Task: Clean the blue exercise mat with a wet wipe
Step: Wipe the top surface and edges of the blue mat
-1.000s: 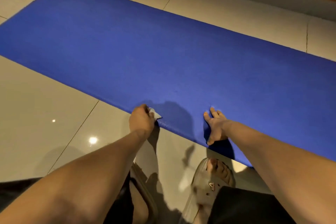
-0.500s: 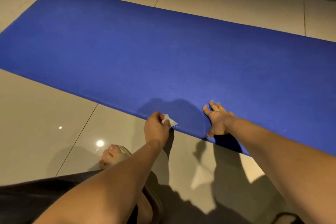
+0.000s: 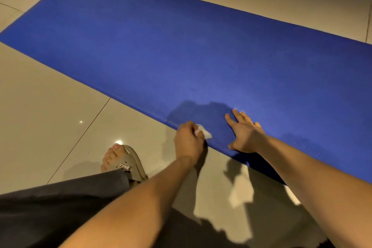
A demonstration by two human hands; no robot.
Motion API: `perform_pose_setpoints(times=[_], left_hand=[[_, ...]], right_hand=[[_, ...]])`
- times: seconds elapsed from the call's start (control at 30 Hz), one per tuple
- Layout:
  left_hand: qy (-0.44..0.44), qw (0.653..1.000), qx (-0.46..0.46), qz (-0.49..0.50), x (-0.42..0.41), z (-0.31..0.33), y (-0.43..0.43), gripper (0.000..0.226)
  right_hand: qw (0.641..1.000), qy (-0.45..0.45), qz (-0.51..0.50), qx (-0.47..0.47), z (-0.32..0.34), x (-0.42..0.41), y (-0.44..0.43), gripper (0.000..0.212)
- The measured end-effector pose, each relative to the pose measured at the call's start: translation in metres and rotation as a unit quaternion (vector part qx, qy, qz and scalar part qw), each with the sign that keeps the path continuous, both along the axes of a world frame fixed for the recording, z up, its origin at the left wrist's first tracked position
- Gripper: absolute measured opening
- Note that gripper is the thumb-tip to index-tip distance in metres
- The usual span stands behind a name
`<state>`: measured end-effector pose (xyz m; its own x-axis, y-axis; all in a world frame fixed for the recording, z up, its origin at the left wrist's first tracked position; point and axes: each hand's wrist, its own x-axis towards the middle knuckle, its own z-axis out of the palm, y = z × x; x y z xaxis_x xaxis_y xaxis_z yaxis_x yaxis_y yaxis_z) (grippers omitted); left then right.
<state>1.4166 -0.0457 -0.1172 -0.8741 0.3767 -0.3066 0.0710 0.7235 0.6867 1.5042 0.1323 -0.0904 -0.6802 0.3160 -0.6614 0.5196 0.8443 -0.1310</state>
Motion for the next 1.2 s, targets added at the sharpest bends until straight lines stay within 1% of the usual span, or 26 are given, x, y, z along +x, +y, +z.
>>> perform_pose_setpoints(times=[0.13, 0.2, 0.27, 0.3, 0.4, 0.47, 0.53, 0.57, 0.63, 0.7, 0.8, 0.83, 0.9, 0.97, 1.0, 1.07, 1.1, 1.17, 1.2], left_hand=[[0.053, 0.994, -0.04, 0.088, -0.062, 0.007, -0.017, 0.006], [0.07, 0.992, -0.055, 0.09, -0.067, 0.007, -0.018, 0.004], [0.08, 0.994, -0.056, 0.042, -0.044, 0.004, -0.01, 0.006], [0.081, 0.996, -0.04, 0.009, -0.024, 0.001, -0.003, 0.008], [0.072, 0.988, -0.007, -0.14, 0.033, 0.0, 0.017, 0.013], [0.087, 0.975, -0.01, -0.206, 0.04, 0.0, 0.021, 0.016], [0.114, 0.968, -0.029, -0.221, 0.02, 0.0, 0.015, 0.011], [0.127, 0.967, -0.045, -0.217, 0.004, 0.001, 0.011, 0.009], [0.163, 0.967, -0.081, -0.176, -0.037, 0.005, 0.0, 0.009], [0.202, 0.963, -0.123, -0.128, -0.08, 0.01, -0.011, 0.012], [0.234, 0.951, -0.191, -0.066, -0.124, 0.013, -0.022, 0.02], [0.224, 0.955, -0.191, -0.043, -0.125, 0.013, -0.021, 0.021], [0.193, 0.969, -0.152, -0.028, -0.105, 0.015, -0.013, 0.016], [0.181, 0.971, -0.128, -0.085, -0.067, 0.013, -0.002, 0.01], [0.174, 0.969, -0.124, -0.128, -0.046, 0.01, 0.004, 0.01], [0.17, 0.961, -0.072, -0.208, -0.006, 0.002, 0.014, 0.017], [0.181, 0.948, -0.051, -0.256, 0.01, -0.002, 0.018, 0.019], [0.209, 0.91, -0.033, -0.356, 0.024, -0.005, 0.019, 0.013], [0.228, 0.892, -0.035, -0.389, 0.021, -0.006, 0.017, 0.017]], right_hand=[[1.0, 0.007, 0.022, 0.01, 0.0, 0.001, 0.0, 0.105], [0.999, 0.01, 0.029, 0.013, 0.0, 0.002, 0.0, 0.104], [0.999, 0.015, 0.033, 0.015, 0.0, 0.002, 0.001, 0.105], [0.999, 0.017, 0.034, 0.012, -0.001, 0.002, 0.001, 0.105], [0.999, 0.028, 0.038, -0.005, -0.002, 0.005, 0.009, 0.106], [0.998, 0.029, 0.043, -0.018, 0.001, 0.004, 0.02, 0.105], [0.998, 0.035, 0.053, 0.008, 0.008, -0.001, 0.03, 0.101], [0.998, 0.043, 0.044, 0.033, 0.01, -0.004, 0.034, 0.101], [0.997, 0.039, 0.007, 0.066, 0.012, -0.007, 0.036, 0.113], [0.998, -0.005, 0.003, 0.062, 0.009, -0.005, 0.032, 0.13], [0.997, -0.038, 0.017, 0.062, 0.003, -0.004, 0.028, 0.138], [0.997, -0.041, 0.017, 0.062, 0.003, -0.005, 0.028, 0.139], [0.997, -0.045, 0.02, 0.064, 0.002, -0.006, 0.028, 0.141], [0.997, -0.047, 0.021, 0.066, 0.002, -0.007, 0.028, 0.141], [0.997, -0.048, 0.021, 0.064, 0.001, -0.007, 0.028, 0.141], [0.997, -0.051, 0.017, 0.057, 0.0, -0.007, 0.028, 0.142], [0.997, -0.05, 0.014, 0.053, -0.001, -0.007, 0.029, 0.142], [0.997, -0.049, 0.012, 0.051, -0.002, -0.007, 0.03, 0.141], [0.998, -0.048, 0.013, 0.05, -0.002, -0.007, 0.03, 0.141]])
